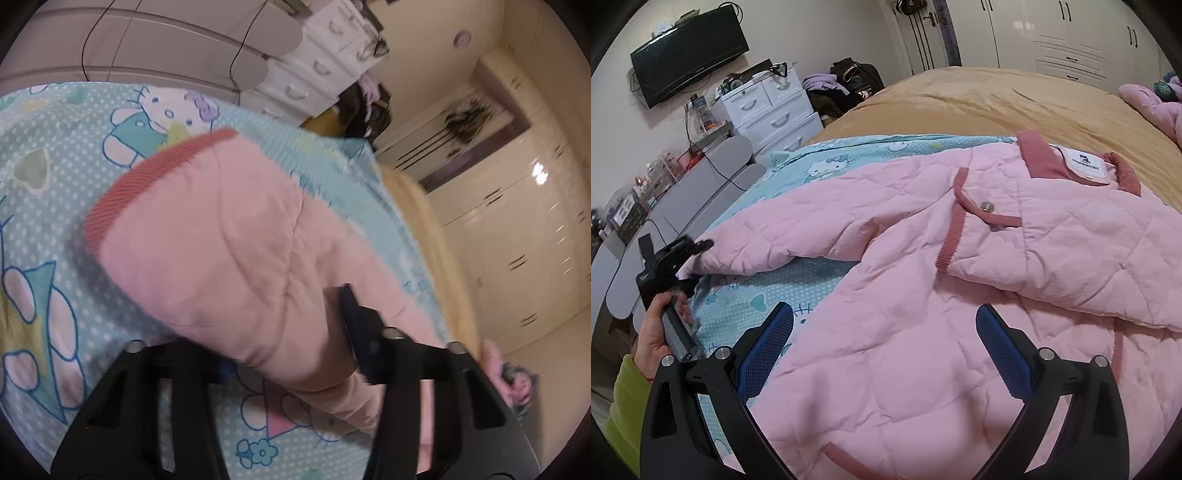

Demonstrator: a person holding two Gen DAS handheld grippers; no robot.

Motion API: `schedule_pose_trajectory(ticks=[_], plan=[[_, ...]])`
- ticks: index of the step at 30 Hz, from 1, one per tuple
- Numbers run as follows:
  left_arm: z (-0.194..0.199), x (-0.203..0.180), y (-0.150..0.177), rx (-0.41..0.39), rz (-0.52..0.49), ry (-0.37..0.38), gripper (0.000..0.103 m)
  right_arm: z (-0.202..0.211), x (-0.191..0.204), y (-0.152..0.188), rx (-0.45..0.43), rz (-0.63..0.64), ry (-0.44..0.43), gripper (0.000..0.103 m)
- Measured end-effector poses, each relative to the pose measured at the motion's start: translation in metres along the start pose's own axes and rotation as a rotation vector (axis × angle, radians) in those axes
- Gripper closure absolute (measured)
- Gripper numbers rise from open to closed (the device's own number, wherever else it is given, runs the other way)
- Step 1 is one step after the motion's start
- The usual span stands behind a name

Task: Fold large clothes
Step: 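Grasp the cuff of the other sleeve with the left tool and lift it, then fold the held sleeve across the jacket front with the left tool and release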

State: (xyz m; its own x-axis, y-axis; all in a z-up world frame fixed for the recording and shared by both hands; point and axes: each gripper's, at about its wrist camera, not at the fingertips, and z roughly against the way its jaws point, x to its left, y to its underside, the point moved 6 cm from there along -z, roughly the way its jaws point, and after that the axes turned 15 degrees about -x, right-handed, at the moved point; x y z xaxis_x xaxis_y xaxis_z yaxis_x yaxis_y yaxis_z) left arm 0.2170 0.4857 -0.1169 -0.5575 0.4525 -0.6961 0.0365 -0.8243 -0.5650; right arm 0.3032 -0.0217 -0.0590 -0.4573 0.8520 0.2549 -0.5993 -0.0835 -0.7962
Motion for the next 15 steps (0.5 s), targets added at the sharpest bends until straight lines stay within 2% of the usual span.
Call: schedule_pose_trajectory(ticks=[1,3,8,15], plan=[[0.004,-0.003,-0.005,-0.010,0.008,0.013,0.084,0.002,-0.002,0.000,-0.001,-0.002,0.004,0.004],[0.021,-0.023,-0.020,-0.053,-0.035,0.068,0.086,0.006,-0.006,-0.001,-0.005,-0.010,0.005,0.004],[0.071,-0.084,-0.036,-0.144,-0.169,0.203,0.088,0.021,-0.022,-0.005,-0.019,-0.034,0.012,0.004],[0.125,-0.158,-0.033,-0.188,-0.253,0.345,0.088,0.047,-0.047,-0.019,-0.064,-0.068,0.026,0.004]])
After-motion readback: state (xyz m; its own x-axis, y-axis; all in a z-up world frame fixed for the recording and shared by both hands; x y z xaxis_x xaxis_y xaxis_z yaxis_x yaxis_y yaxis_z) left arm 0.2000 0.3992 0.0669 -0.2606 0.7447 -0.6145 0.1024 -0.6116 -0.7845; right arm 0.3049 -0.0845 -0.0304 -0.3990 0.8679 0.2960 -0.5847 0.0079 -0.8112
